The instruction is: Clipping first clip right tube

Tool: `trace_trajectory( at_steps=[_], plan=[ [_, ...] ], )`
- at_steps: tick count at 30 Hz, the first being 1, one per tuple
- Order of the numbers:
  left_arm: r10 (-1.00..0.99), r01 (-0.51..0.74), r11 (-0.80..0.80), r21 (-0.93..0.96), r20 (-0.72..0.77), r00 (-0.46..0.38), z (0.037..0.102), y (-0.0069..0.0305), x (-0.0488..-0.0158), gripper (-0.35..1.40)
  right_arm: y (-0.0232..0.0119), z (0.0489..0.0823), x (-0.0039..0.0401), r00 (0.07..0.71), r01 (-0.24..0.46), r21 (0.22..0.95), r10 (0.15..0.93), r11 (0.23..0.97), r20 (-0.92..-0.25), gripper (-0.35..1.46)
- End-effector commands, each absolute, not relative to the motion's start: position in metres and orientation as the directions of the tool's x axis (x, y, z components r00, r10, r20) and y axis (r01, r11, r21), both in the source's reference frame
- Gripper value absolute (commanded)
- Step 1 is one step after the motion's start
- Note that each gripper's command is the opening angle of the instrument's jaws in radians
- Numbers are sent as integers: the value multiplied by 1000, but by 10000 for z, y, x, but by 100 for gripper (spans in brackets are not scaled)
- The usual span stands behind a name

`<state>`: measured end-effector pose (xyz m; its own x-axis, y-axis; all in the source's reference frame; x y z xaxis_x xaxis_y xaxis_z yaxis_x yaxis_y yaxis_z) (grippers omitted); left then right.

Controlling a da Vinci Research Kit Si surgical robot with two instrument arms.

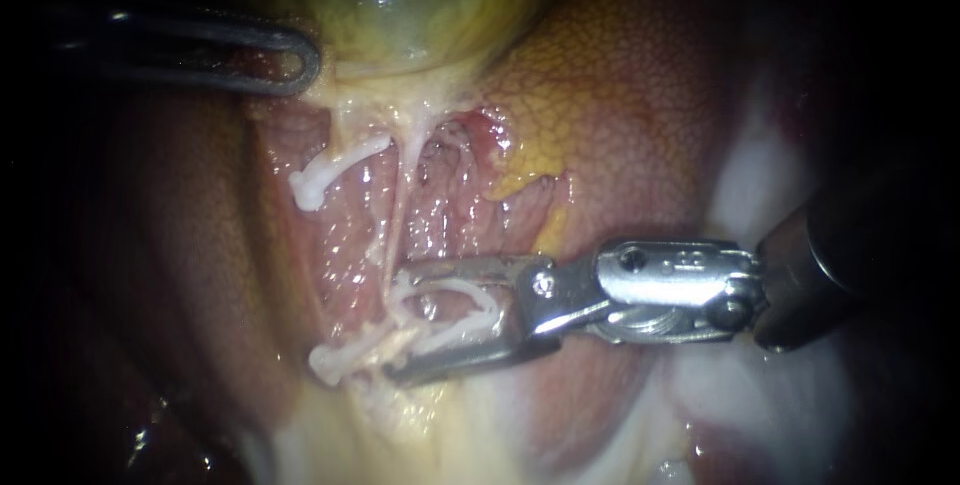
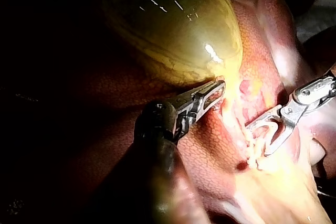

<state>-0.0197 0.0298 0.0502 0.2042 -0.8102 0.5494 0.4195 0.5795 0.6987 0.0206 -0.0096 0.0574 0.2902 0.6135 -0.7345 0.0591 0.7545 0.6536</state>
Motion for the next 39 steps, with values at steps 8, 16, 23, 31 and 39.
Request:
trace_trajectory(
  at_steps=[8, 16, 23, 31, 39],
  plan=[
    [-810, 419, 580, 699, 549, 204, 502, 298, -197, -35, -92, 563, 190, 290, 65, 658, 617, 750, -732, 49],
    [-810, 419, 580, 699, 549, 204, 503, 298, -197, -35, -80, 553, 163, 287, 48, 660, 623, 749, -728, 49],
    [-810, 419, 580, 699, 549, 204, 503, 298, -197, -35, -78, 566, 160, 287, 41, 656, 620, 753, -730, 50],
    [-810, 419, 580, 699, 549, 204, 503, 298, -197, -35, -77, 577, 165, 287, 38, 653, 618, 756, -732, 50],
    [-810, 420, 580, 699, 549, 204, 503, 298, -197, -35, -75, 583, 177, 289, 50, 656, 618, 753, -731, 50]
  ],
)
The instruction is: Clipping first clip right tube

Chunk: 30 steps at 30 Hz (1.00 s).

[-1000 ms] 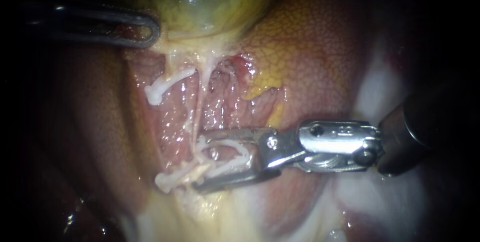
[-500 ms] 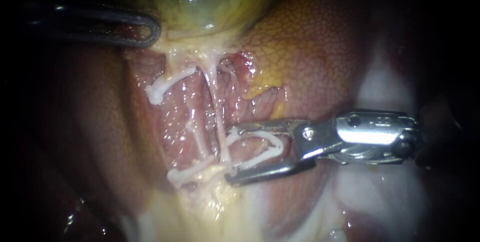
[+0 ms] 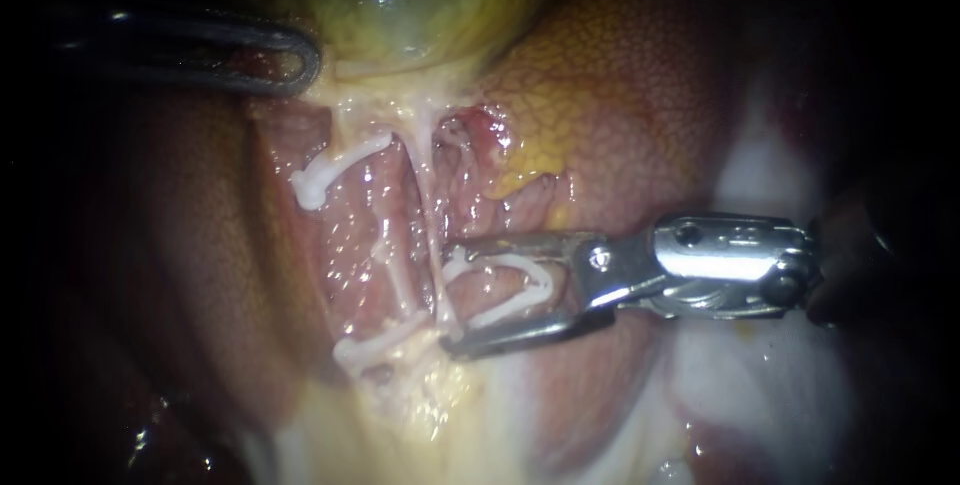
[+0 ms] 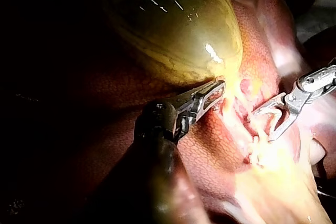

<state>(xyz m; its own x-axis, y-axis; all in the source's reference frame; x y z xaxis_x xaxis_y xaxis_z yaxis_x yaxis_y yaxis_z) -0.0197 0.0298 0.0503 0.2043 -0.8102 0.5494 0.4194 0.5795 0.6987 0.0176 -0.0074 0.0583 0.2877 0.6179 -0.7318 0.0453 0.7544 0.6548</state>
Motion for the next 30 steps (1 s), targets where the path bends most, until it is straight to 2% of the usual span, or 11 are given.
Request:
trace_trajectory(
  at_steps=[1, 8, 19, 26, 30],
  plan=[
    [-810, 420, 580, 699, 549, 204, 503, 298, -197, -35, -75, 583, 178, 292, 55, 657, 617, 752, -731, 50],
    [-810, 420, 580, 699, 549, 204, 503, 298, -197, -35, -73, 588, 185, 268, 106, 676, 634, 729, -725, 50],
    [-810, 420, 580, 698, 550, 204, 503, 298, -198, -35, -69, 591, 199, 147, 284, 743, 739, 606, -658, 48],
    [-810, 420, 579, 698, 550, 204, 503, 298, -198, -35, -75, 578, 198, 124, 372, 745, 765, 554, -631, 42],
    [-810, 420, 579, 698, 550, 204, 503, 298, -199, -35, -77, 575, 199, 124, 381, 742, 765, 551, -632, 38]
  ],
)
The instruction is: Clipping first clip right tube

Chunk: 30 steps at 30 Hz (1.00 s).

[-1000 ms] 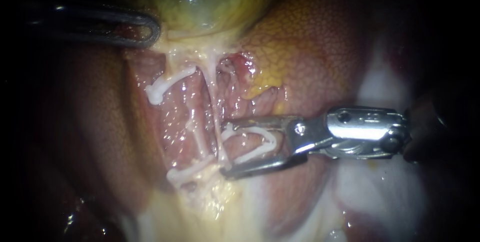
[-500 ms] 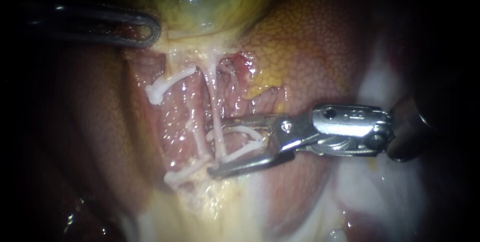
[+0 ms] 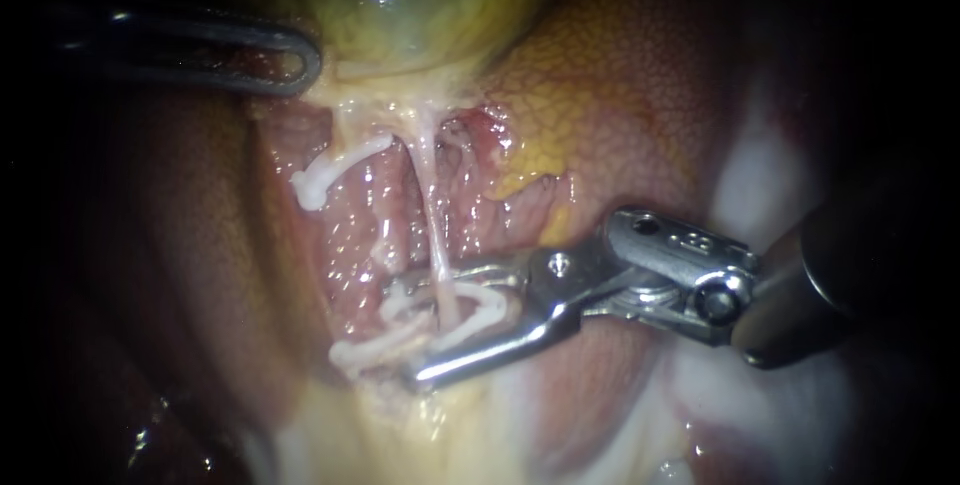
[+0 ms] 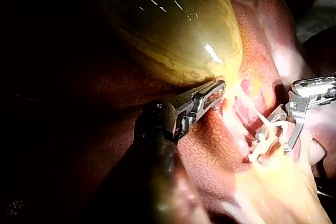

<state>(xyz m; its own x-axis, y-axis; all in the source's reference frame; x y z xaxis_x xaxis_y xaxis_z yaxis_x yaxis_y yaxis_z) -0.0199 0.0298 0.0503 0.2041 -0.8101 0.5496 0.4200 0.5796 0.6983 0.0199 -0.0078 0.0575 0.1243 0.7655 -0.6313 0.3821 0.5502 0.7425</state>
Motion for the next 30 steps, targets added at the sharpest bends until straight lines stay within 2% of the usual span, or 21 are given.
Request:
trace_trajectory(
  at_steps=[1, 7, 13, 30],
  plan=[
    [-810, 420, 579, 698, 550, 204, 503, 298, -199, -35, -77, 575, 199, 125, 383, 742, 765, 550, -632, 36],
    [-810, 420, 579, 698, 550, 204, 503, 298, -199, -35, -72, 579, 199, 121, 371, 745, 767, 554, -630, 19],
    [-810, 420, 579, 698, 550, 204, 503, 298, -199, -35, -69, 582, 198, 138, 362, 771, 788, 523, -600, -35],
    [-810, 420, 580, 698, 550, 204, 504, 298, -199, -35, -66, 588, 198, 140, 361, 774, 791, 520, -596, -35]
  ],
)
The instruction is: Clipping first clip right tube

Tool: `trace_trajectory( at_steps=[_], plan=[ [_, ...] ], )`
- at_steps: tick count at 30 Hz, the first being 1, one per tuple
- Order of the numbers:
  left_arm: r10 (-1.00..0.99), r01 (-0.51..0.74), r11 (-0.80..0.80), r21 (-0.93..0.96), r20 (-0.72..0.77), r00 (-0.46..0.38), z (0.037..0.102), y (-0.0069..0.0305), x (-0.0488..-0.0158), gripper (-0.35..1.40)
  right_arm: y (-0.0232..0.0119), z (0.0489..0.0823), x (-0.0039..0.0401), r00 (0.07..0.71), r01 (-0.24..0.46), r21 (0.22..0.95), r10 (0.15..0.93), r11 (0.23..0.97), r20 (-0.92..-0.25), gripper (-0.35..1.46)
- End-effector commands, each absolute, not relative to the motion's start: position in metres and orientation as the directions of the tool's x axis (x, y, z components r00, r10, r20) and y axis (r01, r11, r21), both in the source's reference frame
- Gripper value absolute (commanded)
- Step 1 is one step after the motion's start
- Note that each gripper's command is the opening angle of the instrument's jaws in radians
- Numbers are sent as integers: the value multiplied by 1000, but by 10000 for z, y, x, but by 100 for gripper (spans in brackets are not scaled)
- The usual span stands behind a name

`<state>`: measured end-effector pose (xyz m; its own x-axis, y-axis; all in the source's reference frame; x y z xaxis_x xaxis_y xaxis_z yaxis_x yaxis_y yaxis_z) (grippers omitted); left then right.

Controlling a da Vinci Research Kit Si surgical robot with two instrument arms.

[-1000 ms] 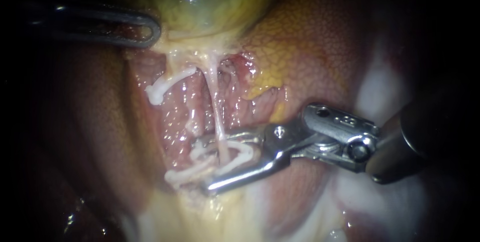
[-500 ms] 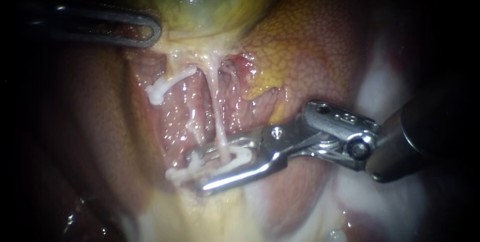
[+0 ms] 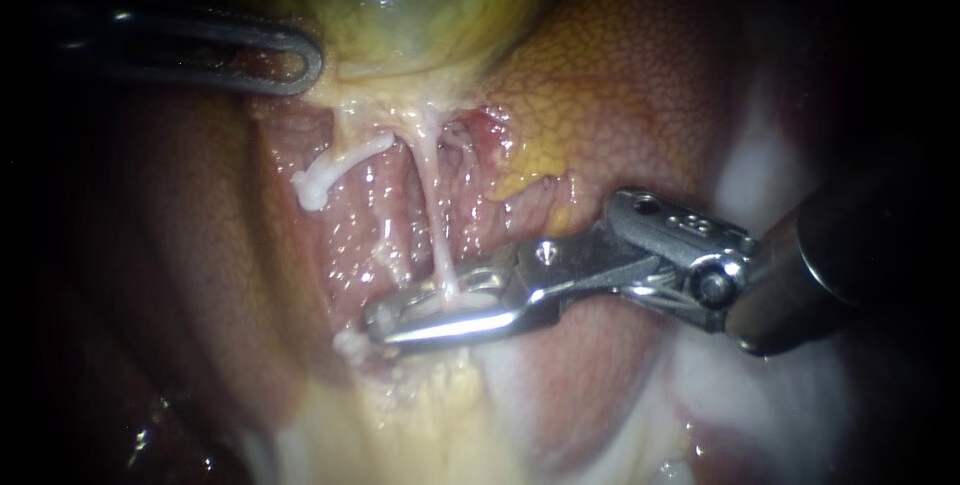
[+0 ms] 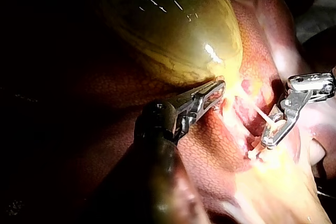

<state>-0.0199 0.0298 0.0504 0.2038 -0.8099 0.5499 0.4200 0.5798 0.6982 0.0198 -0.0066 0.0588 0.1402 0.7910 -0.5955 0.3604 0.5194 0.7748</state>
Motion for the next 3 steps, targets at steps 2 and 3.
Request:
trace_trajectory(
  at_steps=[2, 3],
  plan=[
    [-810, 420, 580, 698, 550, 204, 504, 298, -199, -35, -66, 588, 198, 140, 361, 774, 791, 520, -596, -35],
    [-810, 420, 580, 698, 550, 204, 504, 298, -199, -35, -66, 588, 198, 140, 361, 774, 791, 520, -596, -35]
  ],
)
